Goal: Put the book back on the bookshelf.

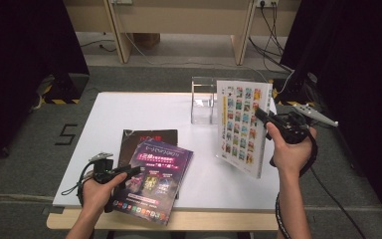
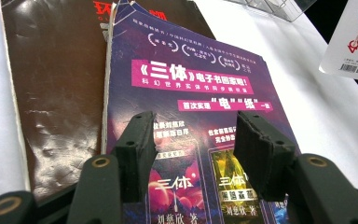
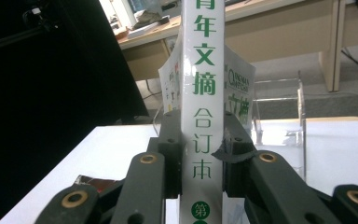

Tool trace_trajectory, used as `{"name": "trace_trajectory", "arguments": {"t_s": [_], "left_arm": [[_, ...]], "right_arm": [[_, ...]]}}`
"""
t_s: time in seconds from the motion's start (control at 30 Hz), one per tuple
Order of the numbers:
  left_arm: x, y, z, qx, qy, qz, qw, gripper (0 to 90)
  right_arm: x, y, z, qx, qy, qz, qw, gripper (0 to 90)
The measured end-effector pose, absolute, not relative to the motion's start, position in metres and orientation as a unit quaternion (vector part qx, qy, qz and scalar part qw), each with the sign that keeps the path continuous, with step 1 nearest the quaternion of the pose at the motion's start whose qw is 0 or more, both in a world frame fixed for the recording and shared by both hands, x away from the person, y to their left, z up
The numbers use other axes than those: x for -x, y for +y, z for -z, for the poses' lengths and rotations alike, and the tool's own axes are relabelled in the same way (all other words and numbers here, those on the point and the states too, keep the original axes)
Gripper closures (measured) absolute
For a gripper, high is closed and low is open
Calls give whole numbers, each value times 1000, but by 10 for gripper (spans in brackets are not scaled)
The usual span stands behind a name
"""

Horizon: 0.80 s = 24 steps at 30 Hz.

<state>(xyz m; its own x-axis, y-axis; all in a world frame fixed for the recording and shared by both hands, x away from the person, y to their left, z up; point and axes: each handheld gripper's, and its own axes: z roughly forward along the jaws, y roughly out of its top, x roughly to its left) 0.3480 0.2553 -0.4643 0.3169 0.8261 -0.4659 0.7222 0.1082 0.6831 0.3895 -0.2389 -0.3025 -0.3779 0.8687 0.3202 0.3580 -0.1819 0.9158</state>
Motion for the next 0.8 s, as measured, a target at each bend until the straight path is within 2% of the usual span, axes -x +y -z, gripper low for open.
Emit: {"name": "trace_trajectory", "arguments": {"t_s": [0.8], "left_arm": [[-348,258,463,-660,584,-61,468,472]], "right_arm": [[-392,-244,300,-518,592,-568,241,744]]}}
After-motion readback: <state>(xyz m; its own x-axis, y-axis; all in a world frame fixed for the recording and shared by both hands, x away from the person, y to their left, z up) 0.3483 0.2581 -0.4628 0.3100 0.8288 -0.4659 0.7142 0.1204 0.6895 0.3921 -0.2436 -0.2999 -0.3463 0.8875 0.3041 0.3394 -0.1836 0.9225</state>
